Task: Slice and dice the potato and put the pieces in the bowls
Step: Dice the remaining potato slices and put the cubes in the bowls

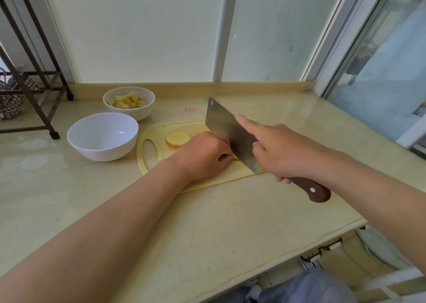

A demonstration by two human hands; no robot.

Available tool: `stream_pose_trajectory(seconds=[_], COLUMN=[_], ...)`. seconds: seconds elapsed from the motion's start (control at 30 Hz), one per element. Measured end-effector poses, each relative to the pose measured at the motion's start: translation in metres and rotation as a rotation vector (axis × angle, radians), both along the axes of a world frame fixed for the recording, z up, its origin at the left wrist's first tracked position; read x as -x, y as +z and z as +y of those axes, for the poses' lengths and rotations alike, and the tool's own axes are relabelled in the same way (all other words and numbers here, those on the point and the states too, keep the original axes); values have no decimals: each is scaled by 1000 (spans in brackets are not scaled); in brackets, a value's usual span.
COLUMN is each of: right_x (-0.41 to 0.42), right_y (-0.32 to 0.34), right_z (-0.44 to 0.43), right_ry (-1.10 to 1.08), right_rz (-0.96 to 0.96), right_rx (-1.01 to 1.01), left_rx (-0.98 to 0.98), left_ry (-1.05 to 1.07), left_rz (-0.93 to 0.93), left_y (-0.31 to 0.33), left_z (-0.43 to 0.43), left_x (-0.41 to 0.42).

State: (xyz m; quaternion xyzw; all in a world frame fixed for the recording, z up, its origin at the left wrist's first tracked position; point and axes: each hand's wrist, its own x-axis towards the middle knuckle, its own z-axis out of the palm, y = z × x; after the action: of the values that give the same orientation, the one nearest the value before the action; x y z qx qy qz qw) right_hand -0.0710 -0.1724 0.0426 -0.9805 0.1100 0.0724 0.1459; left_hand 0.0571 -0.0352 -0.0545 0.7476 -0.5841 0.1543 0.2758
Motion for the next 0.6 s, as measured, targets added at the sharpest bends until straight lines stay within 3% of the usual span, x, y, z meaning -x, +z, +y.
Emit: stream_pose_trajectory(seconds=[0.2,0.37,0.6], right_x=[-1,-50,-43], right_y=[-2,-8,-6], right_z=[9,22,2], right_ry=[16,15,-75], right_rz=[27,-55,-23], right_rx=[65,49,-177], left_rx=[-5,-37,-5], left_ry=[-9,-14,-13], left_rz=[5,18,15], left_y=[-2,-7,-2], left_z=[0,-2,1], left_x=[-1,-6,0])
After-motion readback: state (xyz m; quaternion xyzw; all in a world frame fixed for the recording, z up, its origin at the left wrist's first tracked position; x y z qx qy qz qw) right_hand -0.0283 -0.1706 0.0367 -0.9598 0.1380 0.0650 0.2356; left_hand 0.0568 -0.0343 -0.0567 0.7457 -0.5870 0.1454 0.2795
